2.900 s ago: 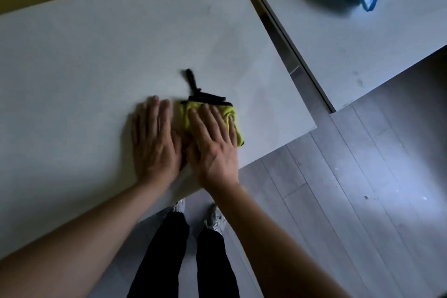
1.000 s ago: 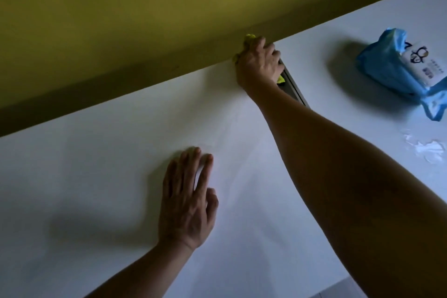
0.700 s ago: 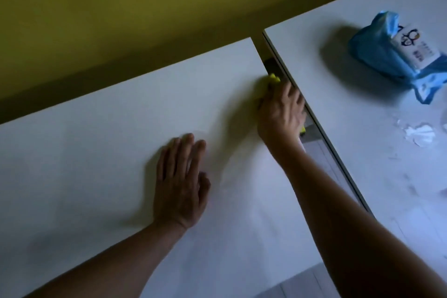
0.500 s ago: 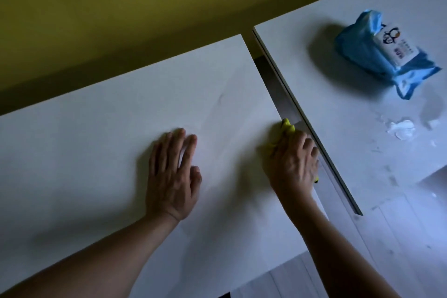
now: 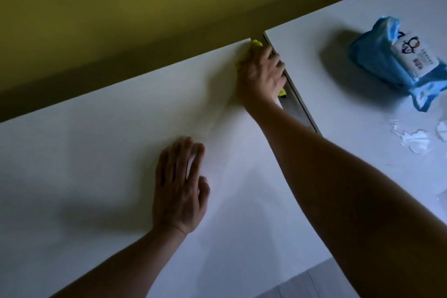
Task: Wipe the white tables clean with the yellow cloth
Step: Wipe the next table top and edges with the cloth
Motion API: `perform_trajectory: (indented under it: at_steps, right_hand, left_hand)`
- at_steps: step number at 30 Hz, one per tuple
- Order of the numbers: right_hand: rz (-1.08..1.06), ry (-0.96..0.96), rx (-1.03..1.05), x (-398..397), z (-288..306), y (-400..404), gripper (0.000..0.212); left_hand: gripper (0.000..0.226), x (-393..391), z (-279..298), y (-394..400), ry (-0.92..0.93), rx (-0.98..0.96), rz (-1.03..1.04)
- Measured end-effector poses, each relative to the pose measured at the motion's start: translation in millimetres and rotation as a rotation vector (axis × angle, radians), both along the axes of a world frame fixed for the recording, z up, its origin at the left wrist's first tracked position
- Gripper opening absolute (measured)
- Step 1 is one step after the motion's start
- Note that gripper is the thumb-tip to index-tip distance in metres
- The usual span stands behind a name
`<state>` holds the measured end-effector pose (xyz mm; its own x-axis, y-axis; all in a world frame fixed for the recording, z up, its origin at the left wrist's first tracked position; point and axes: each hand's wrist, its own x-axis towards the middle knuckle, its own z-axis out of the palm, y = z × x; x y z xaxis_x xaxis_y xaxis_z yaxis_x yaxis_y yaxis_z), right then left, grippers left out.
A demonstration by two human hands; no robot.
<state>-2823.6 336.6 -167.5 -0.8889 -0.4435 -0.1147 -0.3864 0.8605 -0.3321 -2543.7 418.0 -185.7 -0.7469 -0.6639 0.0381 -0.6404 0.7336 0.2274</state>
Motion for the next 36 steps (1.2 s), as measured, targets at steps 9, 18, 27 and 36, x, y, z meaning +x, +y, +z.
perform_trajectory:
  at_steps: [9, 18, 27, 36]
  right_hand:
    - [0.04, 0.016, -0.031, 11.7, -1.7, 54.7, 0.051]
    - [-0.058, 0.109, 0.083, 84.4, -12.4, 267.1, 0.032]
    - [-0.114, 0.036, -0.023, 46.8, -5.1, 143.7, 0.037]
    - [-0.031, 0.017, -0.065, 37.8, -4.3, 122.4, 0.045]
  left_hand:
    - [0.061, 0.2, 2.9, 0.4, 0.022, -0.022, -0.004]
    - [0.065, 0.6, 4.4, 4.6, 0.013, -0.039, -0.001]
    - [0.064, -1.3, 3.0, 4.4, 0.024, -0.059, 0.013]
    - [0.064, 1.4, -0.1, 3.6, 0.053, -0.07, 0.014]
